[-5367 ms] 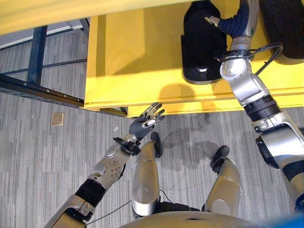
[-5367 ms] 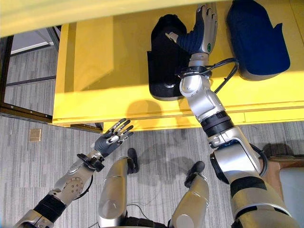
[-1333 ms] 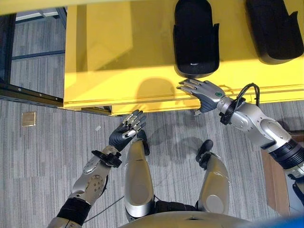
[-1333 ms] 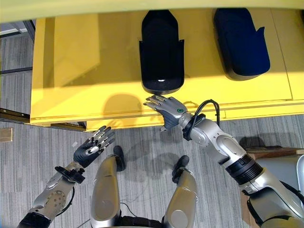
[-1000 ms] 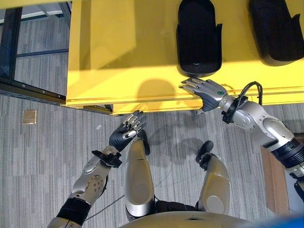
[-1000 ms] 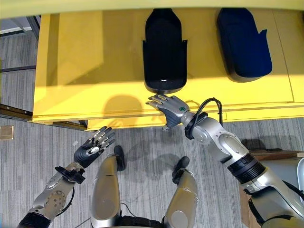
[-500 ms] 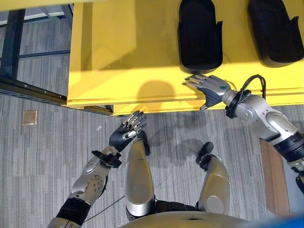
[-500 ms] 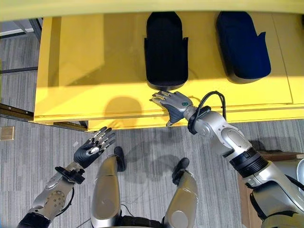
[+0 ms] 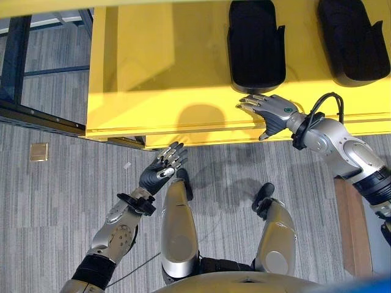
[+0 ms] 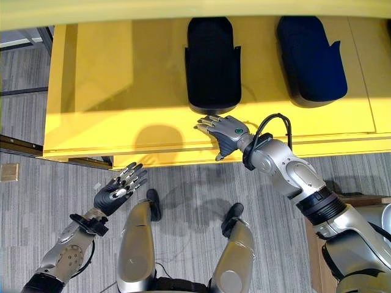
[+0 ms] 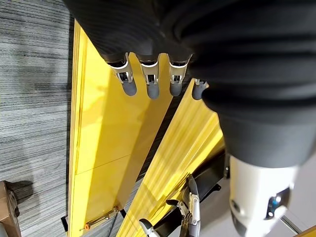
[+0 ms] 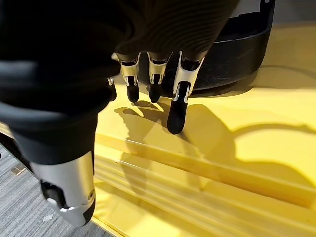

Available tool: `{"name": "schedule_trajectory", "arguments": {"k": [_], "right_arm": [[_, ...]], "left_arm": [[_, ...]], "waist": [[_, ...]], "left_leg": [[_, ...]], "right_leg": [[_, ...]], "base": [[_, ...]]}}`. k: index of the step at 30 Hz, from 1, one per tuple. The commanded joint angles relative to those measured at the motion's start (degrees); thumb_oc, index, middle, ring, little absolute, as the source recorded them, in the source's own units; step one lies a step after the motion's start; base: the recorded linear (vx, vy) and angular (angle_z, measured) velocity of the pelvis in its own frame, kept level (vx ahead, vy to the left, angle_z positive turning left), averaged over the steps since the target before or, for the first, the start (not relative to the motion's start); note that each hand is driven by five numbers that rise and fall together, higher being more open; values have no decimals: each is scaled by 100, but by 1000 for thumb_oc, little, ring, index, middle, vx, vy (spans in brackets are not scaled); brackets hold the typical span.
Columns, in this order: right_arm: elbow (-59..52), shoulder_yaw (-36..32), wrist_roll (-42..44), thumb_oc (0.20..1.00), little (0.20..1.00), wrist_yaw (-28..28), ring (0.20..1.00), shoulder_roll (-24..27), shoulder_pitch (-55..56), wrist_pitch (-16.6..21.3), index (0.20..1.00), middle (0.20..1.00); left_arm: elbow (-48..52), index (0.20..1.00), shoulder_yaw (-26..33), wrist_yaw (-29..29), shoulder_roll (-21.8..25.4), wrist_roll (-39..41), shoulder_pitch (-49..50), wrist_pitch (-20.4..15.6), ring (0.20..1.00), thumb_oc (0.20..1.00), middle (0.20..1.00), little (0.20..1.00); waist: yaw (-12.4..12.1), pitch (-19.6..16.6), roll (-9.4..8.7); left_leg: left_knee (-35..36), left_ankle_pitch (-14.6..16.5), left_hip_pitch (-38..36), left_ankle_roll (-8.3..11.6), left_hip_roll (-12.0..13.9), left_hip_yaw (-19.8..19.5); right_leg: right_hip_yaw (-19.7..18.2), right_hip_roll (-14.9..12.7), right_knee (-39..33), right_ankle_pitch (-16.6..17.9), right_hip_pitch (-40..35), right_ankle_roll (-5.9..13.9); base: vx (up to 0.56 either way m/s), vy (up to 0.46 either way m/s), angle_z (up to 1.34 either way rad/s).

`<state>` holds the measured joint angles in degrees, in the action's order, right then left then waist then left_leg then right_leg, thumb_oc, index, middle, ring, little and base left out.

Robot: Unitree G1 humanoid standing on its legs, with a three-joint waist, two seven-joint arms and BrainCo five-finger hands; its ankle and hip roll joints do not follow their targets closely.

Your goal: Move parts from the plastic box to the shelf.

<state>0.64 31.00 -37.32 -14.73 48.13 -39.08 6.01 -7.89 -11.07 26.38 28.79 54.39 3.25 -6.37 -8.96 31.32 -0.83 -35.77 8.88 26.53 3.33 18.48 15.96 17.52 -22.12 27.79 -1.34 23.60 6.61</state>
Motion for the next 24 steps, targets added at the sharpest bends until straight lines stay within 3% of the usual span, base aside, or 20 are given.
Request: {"name": "schedule_trajectory", "arguments": {"k": [1, 6, 9, 10, 11, 13, 14, 15, 18, 21, 24], "right_arm": [[-52, -133, 119, 1000, 1000, -234, 1000, 151, -74, -127, 1000, 1000], [-207, -104, 210, 1000, 1000, -413, 1000, 92, 91, -248, 1000, 1000], [-635, -157, 551, 1000, 1000, -798, 1000, -15, 487, -373, 1000, 1000], [-758, -196, 667, 1000, 1000, -898, 1000, -22, 575, -393, 1000, 1000], [-1109, -264, 1056, 1000, 1000, -1236, 1000, -61, 794, -566, 1000, 1000], [-1610, -370, 1495, 1000, 1000, -1769, 1000, -109, 1105, -846, 1000, 1000], [-1692, -343, 1664, 1000, 1000, -1870, 1000, -116, 1139, -941, 1000, 1000], [-1760, -325, 1807, 1000, 1000, -1959, 1000, -133, 1201, -1014, 1000, 1000], [-1887, -308, 2425, 1000, 1000, -2239, 1000, -173, 1330, -1020, 1000, 1000], [-2006, -446, 3508, 1000, 1000, -2665, 1000, -155, 1646, -1356, 1000, 1000], [-1982, -665, 4213, 1000, 1000, -2951, 1000, -113, 1997, -1364, 1000, 1000]], "left_arm": [[509, 1000, 26, 199, 97, -68, 226, -119, 1000, 1000, 1000, 1000], [521, 1000, 49, 208, 80, -77, 250, -145, 1000, 1000, 1000, 1000], [526, 1000, 73, 162, 31, -70, 277, -247, 1000, 1000, 1000, 1000], [532, 1000, 100, 155, 25, -43, 266, -260, 1000, 1000, 1000, 1000], [566, 1000, 117, 104, 31, -72, 300, -259, 1000, 1000, 1000, 1000], [585, 1000, 129, 18, 40, -50, 333, -321, 1000, 1000, 1000, 1000], [599, 1000, 141, 15, 28, -55, 336, -323, 1000, 1000, 1000, 1000], [589, 1000, 135, 18, 16, -69, 364, -329, 1000, 1000, 1000, 1000], [541, 1000, 136, 38, -1, -76, 403, -387, 1000, 1000, 1000, 1000], [445, 1000, 212, 169, -45, -84, 550, -394, 1000, 1000, 1000, 1000], [402, 1000, 292, 289, -97, -71, 696, -357, 1000, 1000, 1000, 1000]], "waist": [[-130, -153, 77], [-118, -153, 79], [-53, -153, 55], [-37, -153, 46], [-3, -153, 17], [36, -153, -26], [32, -153, -30], [37, -154, -43], [38, -156, -64], [30, -351, -108], [29, -568, -155]], "left_leg": [[260, 296, -334, -328, -337, 160], [290, 286, -345, -328, -341, 173], [395, 232, -418, -315, -328, 212], [486, 91, -396, -371, -313, 272], [476, 195, -510, -297, -316, 242], [567, 152, -626, -272, -306, 277], [644, 24, -618, -328, -289, 333], [602, 142, -702, -269, -306, 288], [703, 100, -857, -254, -313, 317], [1042, -44, -1150, -207, -376, 319], [1399, -220, -1393, -124, -413, 315]], "right_leg": [[238, 147, 1186, -1123, -41, 8], [232, 152, 1169, -1123, -41, 12], [197, 185, 1073, -1095, -94, 28], [237, 217, 966, -980, -73, -43], [186, 221, 954, -1059, -191, 45], [177, 260, 853, -1040, -307, 43], [216, 286, 777, -948, -300, -30], [182, 269, 816, -1052, -390, 41], [203, 286, 726, -1058, -552, 35], [231, 358, 329, -976, -887, 36], [248, 490, -65, -870, -1163, 26]], "base": [[0, 0, 0], [-7, -2, 0], [-52, -18, -3], [-18, -36, -5], [-21, -58, -4], [-27, -66, 0], [-19, -43, -3], [-14, -38, -5], [7, -23, -3], [44, -28, -1], [59, -54, 4]]}}
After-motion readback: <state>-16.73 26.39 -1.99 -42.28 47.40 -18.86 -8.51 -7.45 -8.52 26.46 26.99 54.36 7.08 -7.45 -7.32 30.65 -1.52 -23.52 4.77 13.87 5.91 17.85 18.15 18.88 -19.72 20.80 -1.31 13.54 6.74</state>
